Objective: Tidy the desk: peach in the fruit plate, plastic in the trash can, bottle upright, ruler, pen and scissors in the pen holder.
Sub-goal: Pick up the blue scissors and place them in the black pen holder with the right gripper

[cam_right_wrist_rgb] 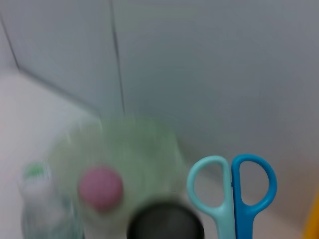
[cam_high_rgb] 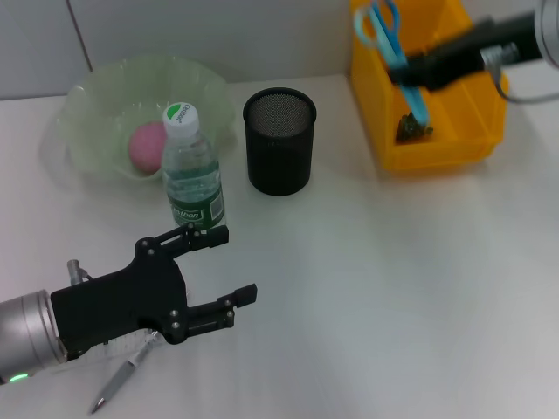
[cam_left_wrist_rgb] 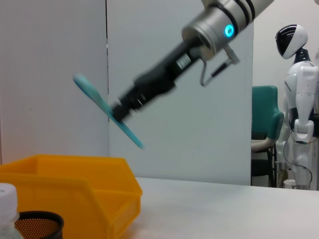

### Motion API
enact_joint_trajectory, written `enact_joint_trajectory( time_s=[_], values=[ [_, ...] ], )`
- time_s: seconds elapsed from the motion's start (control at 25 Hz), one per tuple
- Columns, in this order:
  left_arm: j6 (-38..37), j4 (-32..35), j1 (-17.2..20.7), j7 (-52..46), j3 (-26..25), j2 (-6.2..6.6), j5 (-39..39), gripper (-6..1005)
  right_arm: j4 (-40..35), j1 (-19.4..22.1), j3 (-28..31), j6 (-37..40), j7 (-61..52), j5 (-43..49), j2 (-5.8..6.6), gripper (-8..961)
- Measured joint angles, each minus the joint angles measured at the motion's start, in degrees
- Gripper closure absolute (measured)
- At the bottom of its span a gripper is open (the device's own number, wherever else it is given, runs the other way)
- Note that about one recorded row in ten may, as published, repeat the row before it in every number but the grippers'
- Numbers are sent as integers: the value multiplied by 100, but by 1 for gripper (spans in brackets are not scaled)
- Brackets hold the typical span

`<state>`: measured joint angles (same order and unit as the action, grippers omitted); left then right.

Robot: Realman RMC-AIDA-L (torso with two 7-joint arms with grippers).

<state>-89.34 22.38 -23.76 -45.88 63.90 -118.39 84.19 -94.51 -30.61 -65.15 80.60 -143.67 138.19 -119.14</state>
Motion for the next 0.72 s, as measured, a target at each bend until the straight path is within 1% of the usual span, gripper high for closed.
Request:
enact_joint_trajectory(
  time_s=[0.16,0.36,0.52,0.72],
  values=[
    [0,-3,4,0,5,-6,0,215,430,31,-51,-897,771,-799,-3,737],
    [-10,-7,14,-25,7,-9,0,215,1473,-10,-109,-1787,2018,-1908,-4,737],
    [-25,-6,14,-89,8,-9,5,215,2233,-53,-111,-2234,2938,-2734,-2,737],
    [-42,-6,4,-90,8,-2,3,215,3104,-168,-197,-2567,3958,-3300,-11,737]
  ],
)
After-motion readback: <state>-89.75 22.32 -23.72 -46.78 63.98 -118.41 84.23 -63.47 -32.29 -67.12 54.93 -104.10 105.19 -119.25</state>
